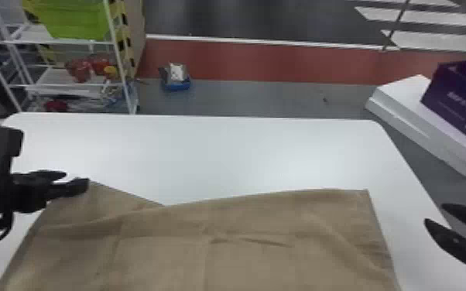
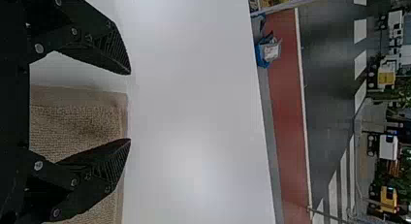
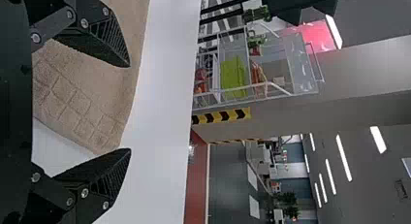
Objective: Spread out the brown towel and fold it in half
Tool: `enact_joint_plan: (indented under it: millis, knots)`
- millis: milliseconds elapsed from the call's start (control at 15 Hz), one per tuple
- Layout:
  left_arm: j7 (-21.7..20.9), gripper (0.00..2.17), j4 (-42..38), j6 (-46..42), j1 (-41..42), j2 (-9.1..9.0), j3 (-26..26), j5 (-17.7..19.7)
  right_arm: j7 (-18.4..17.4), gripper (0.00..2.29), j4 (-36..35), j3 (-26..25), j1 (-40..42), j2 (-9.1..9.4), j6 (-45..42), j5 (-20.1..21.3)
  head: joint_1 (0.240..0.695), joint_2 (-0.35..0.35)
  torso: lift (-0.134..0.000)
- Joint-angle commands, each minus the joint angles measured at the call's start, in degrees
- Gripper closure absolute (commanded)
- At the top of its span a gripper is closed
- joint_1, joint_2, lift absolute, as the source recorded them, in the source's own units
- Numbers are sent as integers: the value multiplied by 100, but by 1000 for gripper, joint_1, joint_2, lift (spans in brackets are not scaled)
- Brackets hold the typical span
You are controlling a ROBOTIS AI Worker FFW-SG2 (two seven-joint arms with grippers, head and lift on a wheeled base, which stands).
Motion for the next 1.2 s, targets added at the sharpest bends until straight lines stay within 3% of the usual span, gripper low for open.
enact_joint_plan:
  millis: [0,333,400,1133]
  knots:
    - [-1,475,54,5,-1,34,0,-13,2,313,32,-25,0,-12,-35,-25,695,-98,-123]
    - [-45,552,141,5,-45,34,-44,-13,2,313,32,-25,8,-12,-35,-7,695,-98,-123]
    - [-53,694,212,40,-71,34,-70,-65,2,313,32,-42,17,-21,-35,-16,695,-99,-123]
    - [-141,701,194,251,-97,8,18,-48,2,306,32,-104,0,-56,-35,-33,695,-108,-123]
